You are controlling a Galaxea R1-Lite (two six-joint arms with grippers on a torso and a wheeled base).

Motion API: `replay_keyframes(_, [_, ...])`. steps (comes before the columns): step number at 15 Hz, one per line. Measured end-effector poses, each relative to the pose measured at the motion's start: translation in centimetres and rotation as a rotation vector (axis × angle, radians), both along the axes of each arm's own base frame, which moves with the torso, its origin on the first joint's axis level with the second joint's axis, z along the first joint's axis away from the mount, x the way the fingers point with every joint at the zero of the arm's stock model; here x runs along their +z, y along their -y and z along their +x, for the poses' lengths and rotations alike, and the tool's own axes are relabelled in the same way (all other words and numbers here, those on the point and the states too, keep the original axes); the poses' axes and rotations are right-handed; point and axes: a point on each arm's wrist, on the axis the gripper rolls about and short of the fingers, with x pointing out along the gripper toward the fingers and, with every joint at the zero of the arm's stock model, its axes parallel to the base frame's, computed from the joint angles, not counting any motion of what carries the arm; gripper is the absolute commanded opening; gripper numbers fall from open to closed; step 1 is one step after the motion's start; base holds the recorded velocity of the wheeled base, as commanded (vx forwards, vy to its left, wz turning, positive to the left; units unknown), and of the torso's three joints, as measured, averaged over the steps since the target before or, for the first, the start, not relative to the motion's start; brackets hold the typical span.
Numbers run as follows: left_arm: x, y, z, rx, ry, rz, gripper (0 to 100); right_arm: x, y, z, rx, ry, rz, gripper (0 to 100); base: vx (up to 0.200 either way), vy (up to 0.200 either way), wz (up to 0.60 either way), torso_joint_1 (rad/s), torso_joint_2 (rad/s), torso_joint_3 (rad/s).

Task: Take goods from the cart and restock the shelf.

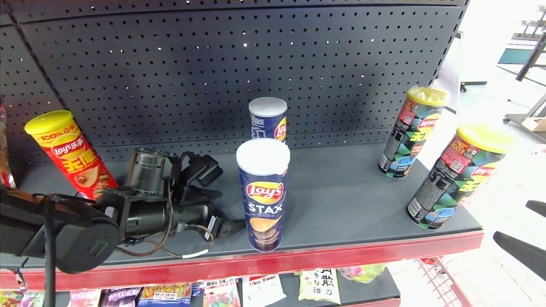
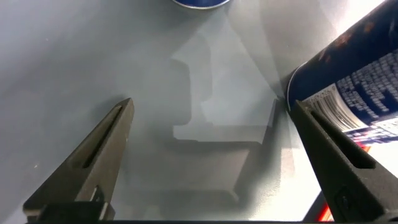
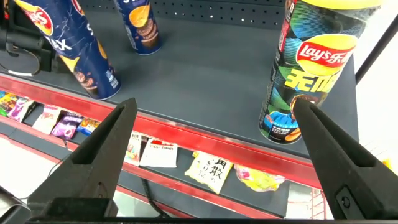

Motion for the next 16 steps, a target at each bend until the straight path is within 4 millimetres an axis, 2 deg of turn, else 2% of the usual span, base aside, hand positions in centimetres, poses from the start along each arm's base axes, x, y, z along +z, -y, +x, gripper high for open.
replay_keyframes(9, [-0.1, -0.2, 0.0, 0.008, -0.005, 0.002, 100, -0.4, 0.1, -0.2, -0.003, -0.005, -0.003, 100, 0.0, 0.0, 0.0, 0.0, 0.0, 0.0])
replay_keyframes(13, [1.0, -3.6, -1.8, 0.094, 0.014, -0.007, 100, -1.7, 0.3, -0.2, -0.03, -0.04, -0.019, 100, 0.0, 0.0, 0.0, 0.0, 0.0, 0.0])
replay_keyframes(16, [2.1, -7.1, -5.4, 0.18, 0.025, -0.013, 100, -2.9, 0.7, -0.3, -0.076, -0.066, -0.044, 100, 0.0, 0.0, 0.0, 0.0, 0.0, 0.0])
